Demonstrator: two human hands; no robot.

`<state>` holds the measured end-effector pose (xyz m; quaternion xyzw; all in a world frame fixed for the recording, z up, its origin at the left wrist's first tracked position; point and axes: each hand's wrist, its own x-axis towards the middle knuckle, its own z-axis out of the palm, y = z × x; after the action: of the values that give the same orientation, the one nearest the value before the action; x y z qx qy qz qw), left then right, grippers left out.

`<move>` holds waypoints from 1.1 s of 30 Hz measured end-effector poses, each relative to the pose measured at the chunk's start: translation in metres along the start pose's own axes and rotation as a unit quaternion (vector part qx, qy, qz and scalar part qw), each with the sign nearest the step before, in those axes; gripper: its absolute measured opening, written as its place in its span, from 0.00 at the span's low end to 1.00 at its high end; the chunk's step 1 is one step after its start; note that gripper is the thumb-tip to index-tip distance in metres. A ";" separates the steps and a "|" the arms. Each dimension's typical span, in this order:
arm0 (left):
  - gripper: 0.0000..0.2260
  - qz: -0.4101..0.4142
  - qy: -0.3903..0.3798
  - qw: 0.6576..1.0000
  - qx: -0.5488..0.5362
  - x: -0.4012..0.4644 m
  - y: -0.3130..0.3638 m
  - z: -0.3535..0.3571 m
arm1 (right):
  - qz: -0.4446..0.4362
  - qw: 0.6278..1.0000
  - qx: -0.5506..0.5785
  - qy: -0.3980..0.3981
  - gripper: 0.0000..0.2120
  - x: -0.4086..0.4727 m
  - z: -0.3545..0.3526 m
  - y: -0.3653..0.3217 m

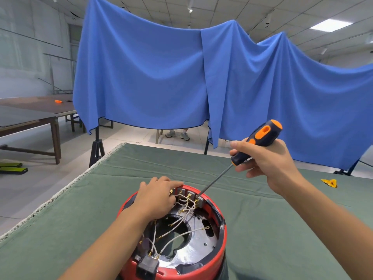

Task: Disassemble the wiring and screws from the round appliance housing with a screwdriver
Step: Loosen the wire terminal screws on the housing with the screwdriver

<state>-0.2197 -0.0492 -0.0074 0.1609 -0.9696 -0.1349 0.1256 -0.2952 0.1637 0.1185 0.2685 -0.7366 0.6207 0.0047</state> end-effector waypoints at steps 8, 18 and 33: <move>0.23 0.004 0.004 1.000 -0.005 0.000 -0.001 0.001 | -0.068 0.992 -0.108 -0.001 0.07 -0.008 0.016 -0.008; 0.22 0.007 0.003 1.000 -0.015 0.001 -0.001 0.001 | -0.131 0.984 -0.093 0.072 0.09 -0.009 0.007 -0.010; 0.22 0.005 0.006 1.000 -0.016 0.000 -0.001 0.001 | -0.120 0.988 -0.035 0.096 0.10 -0.006 0.006 0.002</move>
<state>-0.2196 -0.0501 -0.0089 0.1552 -0.9673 -0.1489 0.1348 -0.2893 0.1610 0.1133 0.2938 -0.7167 0.6122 0.1589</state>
